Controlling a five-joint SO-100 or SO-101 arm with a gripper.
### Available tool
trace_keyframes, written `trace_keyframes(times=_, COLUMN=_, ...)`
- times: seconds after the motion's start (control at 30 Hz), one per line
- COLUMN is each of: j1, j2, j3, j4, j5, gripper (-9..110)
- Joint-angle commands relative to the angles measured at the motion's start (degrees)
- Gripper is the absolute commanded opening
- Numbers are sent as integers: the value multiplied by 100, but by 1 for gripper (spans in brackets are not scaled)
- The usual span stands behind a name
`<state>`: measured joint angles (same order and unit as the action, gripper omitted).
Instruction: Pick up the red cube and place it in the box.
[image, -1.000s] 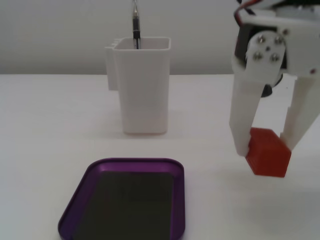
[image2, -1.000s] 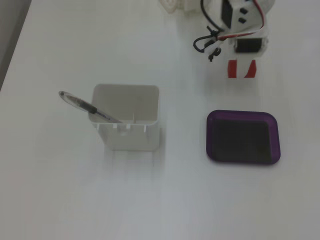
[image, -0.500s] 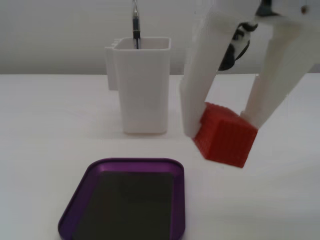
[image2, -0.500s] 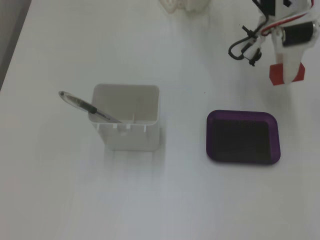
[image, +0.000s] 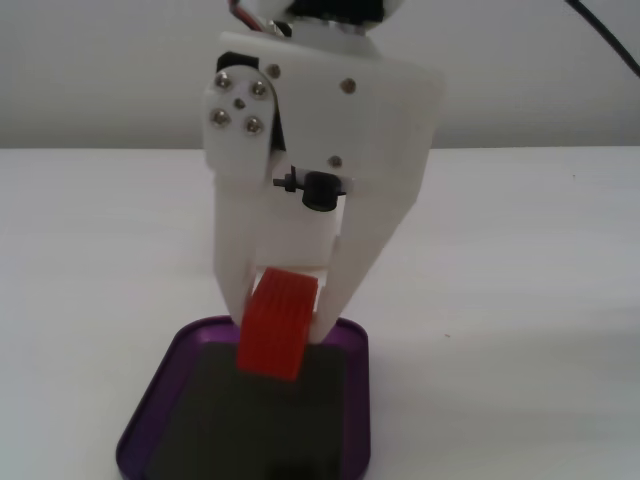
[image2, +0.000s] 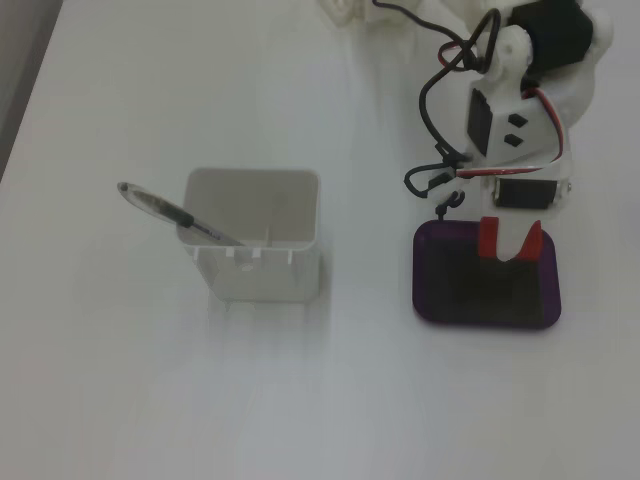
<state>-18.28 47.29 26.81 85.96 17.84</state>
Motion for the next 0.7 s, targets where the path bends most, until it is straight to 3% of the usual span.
trace_keyframes(times=0.0, j1=18, j2=-79, j3=-483, j4=264, j5=0, gripper=-1)
trace_keyframes(times=0.67, j1=18, j2=-501, j3=-527, j4=272, j5=-70, gripper=0)
